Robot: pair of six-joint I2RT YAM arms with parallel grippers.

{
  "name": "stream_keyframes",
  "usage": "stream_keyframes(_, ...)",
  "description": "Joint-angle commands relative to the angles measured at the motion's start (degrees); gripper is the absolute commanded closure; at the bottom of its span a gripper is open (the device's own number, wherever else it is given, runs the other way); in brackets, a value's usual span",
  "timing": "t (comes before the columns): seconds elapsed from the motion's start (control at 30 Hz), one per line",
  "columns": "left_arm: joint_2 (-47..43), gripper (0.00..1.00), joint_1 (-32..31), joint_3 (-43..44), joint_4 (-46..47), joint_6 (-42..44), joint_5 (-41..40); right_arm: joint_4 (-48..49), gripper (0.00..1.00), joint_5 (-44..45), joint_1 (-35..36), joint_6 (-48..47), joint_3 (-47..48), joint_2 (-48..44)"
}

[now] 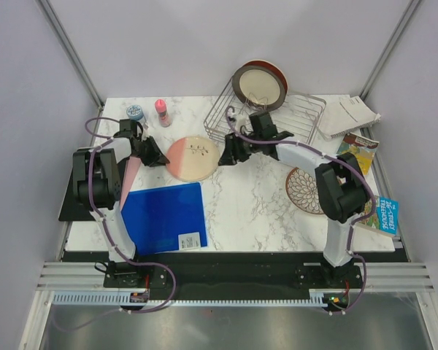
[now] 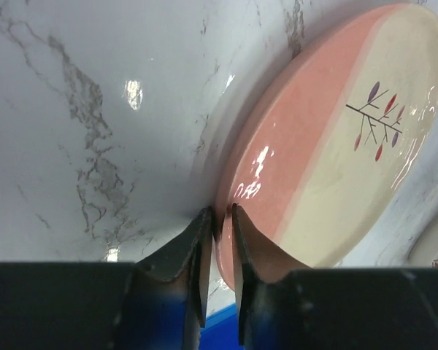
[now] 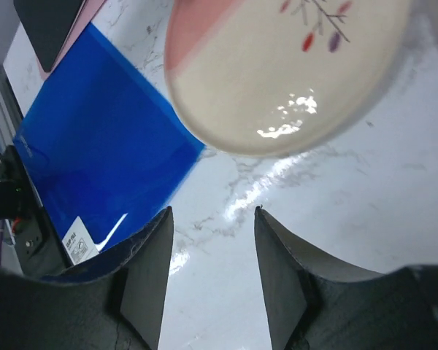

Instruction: Load the plates into the dish rack

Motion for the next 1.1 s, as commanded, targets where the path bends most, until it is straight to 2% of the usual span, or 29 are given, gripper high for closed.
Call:
stream_keyframes(0.0, 3.7, 0.78, 0.1, 0.1, -2.8, 4.5, 1.6, 1.8, 0.44, -7.8, -5.4, 8.6, -6.7, -3.0)
stream_keyframes(0.17, 4.8, 0.98, 0.8, 1.8, -6.6, 8.3, 5.4, 5.8, 0.44, -9.8, -6.2, 11.1, -12.1, -3.9)
stream_keyframes(0.4, 9.7, 0.98, 0.8, 9.1, -19.9, 20.3, 17.9, 19.7, 0.42, -10.6, -6.2, 24.1, -19.6, -3.5)
stream_keyframes(0.57, 11.6, 0.98, 0.8, 14.1, -27.5, 27.5, 20.7, 35.2, 0.4, -8.4, -6.4, 38.3, -25.4, -1.7)
stream_keyframes(0.63, 13.1, 0.98, 0.7, 15.2, -30.8, 30.0, 21.7, 37.1, 0.39, -6.5, -6.4, 41.7, -26.0, -1.1)
stream_keyframes(0.77, 14.7, 0.98, 0.5, 17.2, -33.2, 32.6, 23.0, 37.7, 0.37, 1.8, -5.5, 41.5, -24.5, 0.7)
stream_keyframes(0.8, 14.8, 0.98, 0.5, 17.5, -33.1, 32.6, 22.9, 36.5, 0.33, 3.7, -5.0, 40.7, -23.3, 2.3)
stream_keyframes(0.97, 15.5, 0.98, 0.5, 18.5, -33.2, 31.9, 22.4, 24.7, 0.33, 12.1, -2.0, 36.7, -14.1, 6.1)
stream_keyframes(1.07, 15.6, 0.98, 0.5, 19.1, -33.0, 31.3, 22.6, 18.4, 0.33, 16.7, -1.2, 33.1, -11.7, 6.4)
